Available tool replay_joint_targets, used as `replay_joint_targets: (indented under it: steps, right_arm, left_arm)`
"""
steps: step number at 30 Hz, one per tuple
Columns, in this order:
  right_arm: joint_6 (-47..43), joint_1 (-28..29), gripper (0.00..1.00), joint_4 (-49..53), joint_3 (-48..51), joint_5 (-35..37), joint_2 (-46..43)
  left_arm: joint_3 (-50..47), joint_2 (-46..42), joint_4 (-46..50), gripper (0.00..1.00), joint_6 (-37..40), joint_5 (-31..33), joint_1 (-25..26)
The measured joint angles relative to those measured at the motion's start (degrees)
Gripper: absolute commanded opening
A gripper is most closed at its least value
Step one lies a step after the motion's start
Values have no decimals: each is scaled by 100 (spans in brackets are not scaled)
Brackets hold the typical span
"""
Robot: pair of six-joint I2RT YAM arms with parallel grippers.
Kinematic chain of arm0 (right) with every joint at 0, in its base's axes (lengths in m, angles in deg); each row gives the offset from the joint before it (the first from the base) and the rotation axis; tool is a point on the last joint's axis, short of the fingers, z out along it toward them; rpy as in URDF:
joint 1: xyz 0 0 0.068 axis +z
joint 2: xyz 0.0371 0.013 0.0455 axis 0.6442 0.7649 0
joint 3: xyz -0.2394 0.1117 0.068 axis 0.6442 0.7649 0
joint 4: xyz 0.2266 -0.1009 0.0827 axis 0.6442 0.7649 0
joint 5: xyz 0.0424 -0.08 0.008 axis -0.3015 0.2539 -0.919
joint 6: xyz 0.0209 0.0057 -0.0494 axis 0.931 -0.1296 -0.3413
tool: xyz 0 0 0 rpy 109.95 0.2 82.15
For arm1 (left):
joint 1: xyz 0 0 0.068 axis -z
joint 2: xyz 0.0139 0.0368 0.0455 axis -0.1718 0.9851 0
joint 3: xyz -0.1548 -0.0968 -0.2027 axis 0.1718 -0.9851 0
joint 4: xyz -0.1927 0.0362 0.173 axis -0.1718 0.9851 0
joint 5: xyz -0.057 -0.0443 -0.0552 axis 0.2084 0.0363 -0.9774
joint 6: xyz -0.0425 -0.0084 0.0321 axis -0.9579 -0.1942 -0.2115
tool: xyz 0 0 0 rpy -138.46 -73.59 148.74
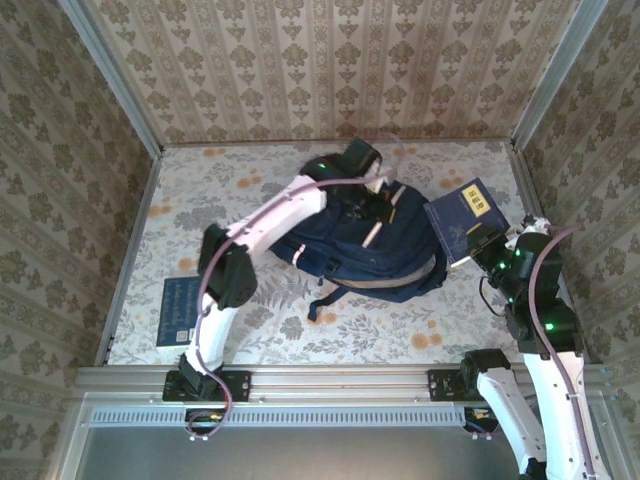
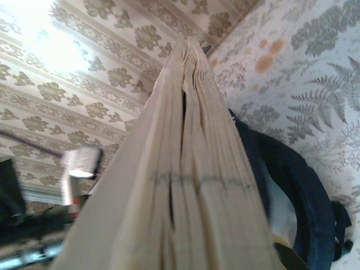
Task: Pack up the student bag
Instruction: Open the student bag at the center of the table, then place the book in the student bag.
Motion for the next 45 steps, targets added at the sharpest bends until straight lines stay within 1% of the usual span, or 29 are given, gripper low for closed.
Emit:
replay_joint_targets:
  steps: [5,8,10,13,16,19,22,26,28,32,35,38,39,40,41,43,45]
  right_arm:
    - [-44,35,0,85,-254,179,50]
    - [-37,37,0,133,-264,284,90]
    - [-9,37,0,42,-146,243,109]
    - [98,35,0,-450,334,-199,142]
    - [330,37,0,-1145,883,-973,439]
    - [769,42,0,-2203,1329,-1912,1113]
    - [1351,127,0,-3482,1622,-2750,2024]
    - [1615,507,0,-4402,1617,-3239,2806]
    - [1620,804,0,-4621,1460,-3324,3167]
    - [1613,1401,0,-4946,872,-3257,4100]
    - [1576,1849,0,-4878,140,-2920,4999]
    - [1563,2256,0,-4826,-640,-2391,5939]
    - [1591,2363,3,-4835,-857,-2223,6218]
    - [1620,2461,7,-4878,-1060,-2079,6489]
    - [1644,2538,20,-4911,-1274,-1947,6756]
    - [1687,2664,51,-4916,-1775,-1742,7313]
    - [1727,2771,64,-4929,-2138,-1585,7726]
  left_arm:
    - [2,-1056,140,0,11,-214,-752]
    - [2,-1309,258,0,11,-363,-1058]
    - [0,-1335,302,0,9,-494,-1150]
    - [-50,-1333,339,0,7,-743,-1222]
    - [-90,-1333,339,0,7,-994,-1272]
    - [-116,-1333,302,0,-4,-1209,-1373]
    - [-122,-1333,267,0,-22,-1381,-1449]
    - [-122,-1333,219,0,-37,-1587,-1493]
    - [-125,-1333,221,0,-35,-1657,-1497]
    - [-199,-1333,177,0,-35,-1784,-1534]
    - [-302,-1335,57,0,-55,-1897,-1587]
    - [-422,-1355,-129,0,-146,-2002,-1646]
    - [-444,-1355,-166,0,-188,-2015,-1676]
    - [-468,-1357,-214,0,-214,-2026,-1718]
    - [-494,-1364,-271,0,-254,-2031,-1764]
    - [-509,-1377,-382,0,-341,-2052,-1873]
    - [-542,-1397,-479,0,-409,-2057,-1969]
